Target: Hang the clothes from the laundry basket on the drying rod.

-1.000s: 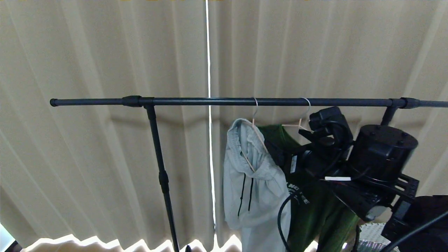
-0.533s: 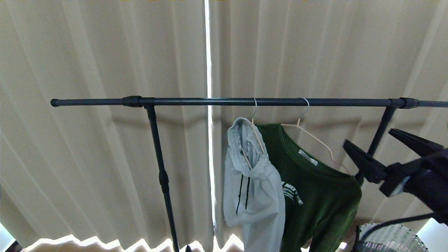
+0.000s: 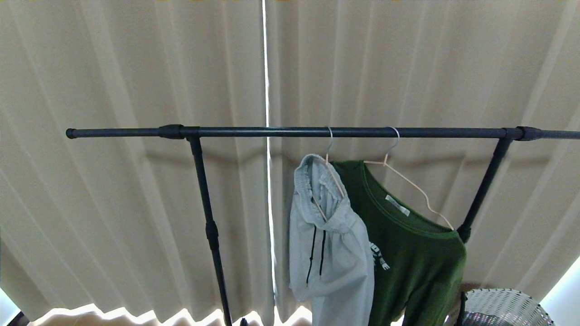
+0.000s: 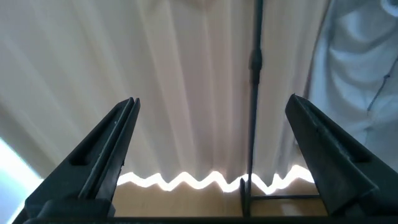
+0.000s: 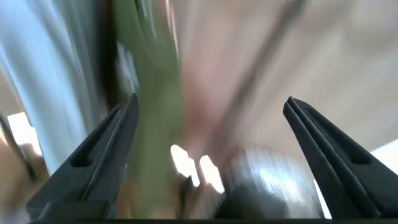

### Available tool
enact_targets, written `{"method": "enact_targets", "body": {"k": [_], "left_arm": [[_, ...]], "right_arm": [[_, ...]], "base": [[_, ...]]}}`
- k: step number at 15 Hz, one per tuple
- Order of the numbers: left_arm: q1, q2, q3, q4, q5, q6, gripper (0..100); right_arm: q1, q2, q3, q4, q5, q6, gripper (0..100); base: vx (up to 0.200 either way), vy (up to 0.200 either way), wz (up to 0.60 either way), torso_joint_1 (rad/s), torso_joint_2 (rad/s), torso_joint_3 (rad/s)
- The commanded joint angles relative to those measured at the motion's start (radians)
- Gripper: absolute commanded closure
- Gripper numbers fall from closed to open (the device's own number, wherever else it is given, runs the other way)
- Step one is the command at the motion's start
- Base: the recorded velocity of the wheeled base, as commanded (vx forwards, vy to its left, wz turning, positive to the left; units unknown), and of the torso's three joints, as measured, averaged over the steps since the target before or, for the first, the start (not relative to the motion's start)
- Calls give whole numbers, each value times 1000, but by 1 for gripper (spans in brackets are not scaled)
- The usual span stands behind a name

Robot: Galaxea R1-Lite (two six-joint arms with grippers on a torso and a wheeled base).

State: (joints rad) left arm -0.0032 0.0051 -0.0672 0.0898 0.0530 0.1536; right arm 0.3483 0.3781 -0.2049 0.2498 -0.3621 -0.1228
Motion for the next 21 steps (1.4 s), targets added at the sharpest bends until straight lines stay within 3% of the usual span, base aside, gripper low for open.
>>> {"method": "enact_targets", "body": {"k": [1,4,5,6,7,10,15,16,17,20,21], "left_arm": [[0,-5,10,-10,1,-14,0],[0,-5,14,-10,5,-83,0],[0,-5,44,-16,5,-158,0],[0,-5,46,-22,5,-151,0],[0,-5,44,-22,4,-146,0],[0,-5,46,-24,2,-149,0],[0,-5,46,-24,2,-149,0],[0,-5,46,-24,2,-149,0],[0,-5,46,-25,2,-149,0],[0,-5,46,-24,2,-149,0],[0,-5,46,-24,2,-149,0]], "right_arm": [[-60,-367,-64,258,-21,28,0],[-57,-377,-53,253,-31,112,0],[-45,-378,-44,243,-14,126,0],[-31,-378,-28,218,-3,152,0],[-5,-378,24,115,12,192,0],[31,-378,150,-147,118,187,0],[31,-378,160,-168,232,215,0],[31,-378,162,-172,295,265,0],[31,-378,162,-172,307,295,0],[28,-378,162,-173,273,302,0],[24,-378,160,-167,230,229,0]], "base": [[0,0,0,0,0,0],[0,0,0,0,0,0],[0,0,0,0,0,0],[0,0,0,0,0,0],[0,0,0,0,0,0],[0,0,0,0,0,0],[0,0,0,0,0,0],[0,0,0,0,0,0],[0,0,0,0,0,0],[0,0,0,0,0,0],[0,0,0,0,0,0]]}}
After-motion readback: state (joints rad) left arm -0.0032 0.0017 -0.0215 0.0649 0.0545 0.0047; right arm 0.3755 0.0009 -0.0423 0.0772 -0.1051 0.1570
